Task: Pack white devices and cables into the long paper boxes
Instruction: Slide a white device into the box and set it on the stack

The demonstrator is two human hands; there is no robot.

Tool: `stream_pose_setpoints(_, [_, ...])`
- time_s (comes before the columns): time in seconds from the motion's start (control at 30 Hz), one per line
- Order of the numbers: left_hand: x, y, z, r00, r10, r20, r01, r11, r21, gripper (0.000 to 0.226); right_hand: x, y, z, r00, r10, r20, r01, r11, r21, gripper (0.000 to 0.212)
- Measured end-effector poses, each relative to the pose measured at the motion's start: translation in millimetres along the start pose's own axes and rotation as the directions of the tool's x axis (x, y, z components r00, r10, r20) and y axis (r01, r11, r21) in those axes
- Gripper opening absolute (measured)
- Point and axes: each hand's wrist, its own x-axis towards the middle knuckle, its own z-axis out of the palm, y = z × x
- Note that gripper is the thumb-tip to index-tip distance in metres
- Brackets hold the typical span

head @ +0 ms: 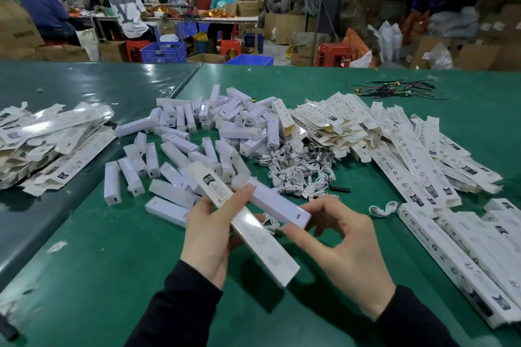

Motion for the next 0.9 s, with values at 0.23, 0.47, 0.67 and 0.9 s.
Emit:
stream_pose_setpoints(0.23, [1,-1,-1,0.999,-0.032,0.01,0.032,0.998,0.047,0.054,8,-4,-10,0.949,0.305,0.079,-0.311,0.871,0.38,0.028])
stream_pose_setpoints(0.47, [-7,-8,10,0.927,-0.346,0.146,0.333,0.937,0.11,0.054,14,-9,-21,0.94,0.342,-0.011,-0.299,0.837,0.458,0.043])
stream_pose_setpoints(0.67, [-8,-7,11,0.847,-0.486,0.216,0.473,0.874,0.11,0.04,20,-6,-30,0.951,0.27,0.149,-0.3,0.697,0.651,0.067])
stream_pose_setpoints(0.9, [-7,-6,10,0.837,-0.487,0.248,0.48,0.872,0.091,0.034,21,-1,-32,0.957,0.256,0.138,-0.281,0.7,0.657,0.043])
